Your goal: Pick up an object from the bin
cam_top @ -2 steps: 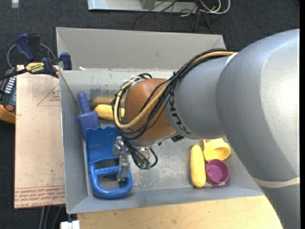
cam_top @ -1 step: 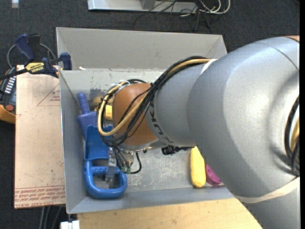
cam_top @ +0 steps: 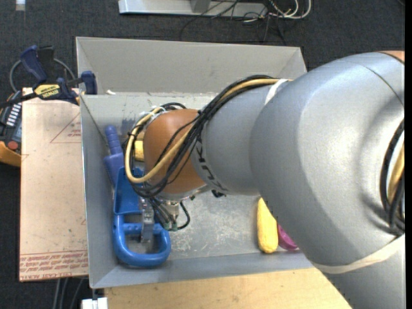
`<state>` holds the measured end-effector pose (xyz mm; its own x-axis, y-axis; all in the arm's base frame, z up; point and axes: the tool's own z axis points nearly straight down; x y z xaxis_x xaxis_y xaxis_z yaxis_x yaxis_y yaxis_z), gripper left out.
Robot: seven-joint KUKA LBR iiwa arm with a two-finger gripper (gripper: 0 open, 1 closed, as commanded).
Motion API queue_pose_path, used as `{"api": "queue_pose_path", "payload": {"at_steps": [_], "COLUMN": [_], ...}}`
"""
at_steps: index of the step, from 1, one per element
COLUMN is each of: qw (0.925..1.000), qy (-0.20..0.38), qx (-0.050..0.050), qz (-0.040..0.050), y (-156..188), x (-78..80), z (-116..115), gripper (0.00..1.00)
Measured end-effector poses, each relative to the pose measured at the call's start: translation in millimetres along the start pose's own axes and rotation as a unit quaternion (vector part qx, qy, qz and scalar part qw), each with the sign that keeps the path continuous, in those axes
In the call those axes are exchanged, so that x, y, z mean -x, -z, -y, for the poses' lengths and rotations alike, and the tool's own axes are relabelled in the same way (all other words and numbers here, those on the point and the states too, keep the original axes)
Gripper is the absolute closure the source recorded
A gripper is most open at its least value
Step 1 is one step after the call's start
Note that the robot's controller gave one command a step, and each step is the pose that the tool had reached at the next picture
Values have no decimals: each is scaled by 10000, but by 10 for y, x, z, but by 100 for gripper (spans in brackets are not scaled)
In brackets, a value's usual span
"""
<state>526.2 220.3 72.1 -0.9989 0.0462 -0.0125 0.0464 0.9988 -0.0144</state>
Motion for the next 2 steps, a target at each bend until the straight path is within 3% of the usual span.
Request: {"api": "queue_pose_path", "payload": {"at_steps": [2], "qw": [10000], "qy": [0], "qx": [6], "qz": [2], "y": [1], "x": [0], "z": [-3], "gripper": [100]}}
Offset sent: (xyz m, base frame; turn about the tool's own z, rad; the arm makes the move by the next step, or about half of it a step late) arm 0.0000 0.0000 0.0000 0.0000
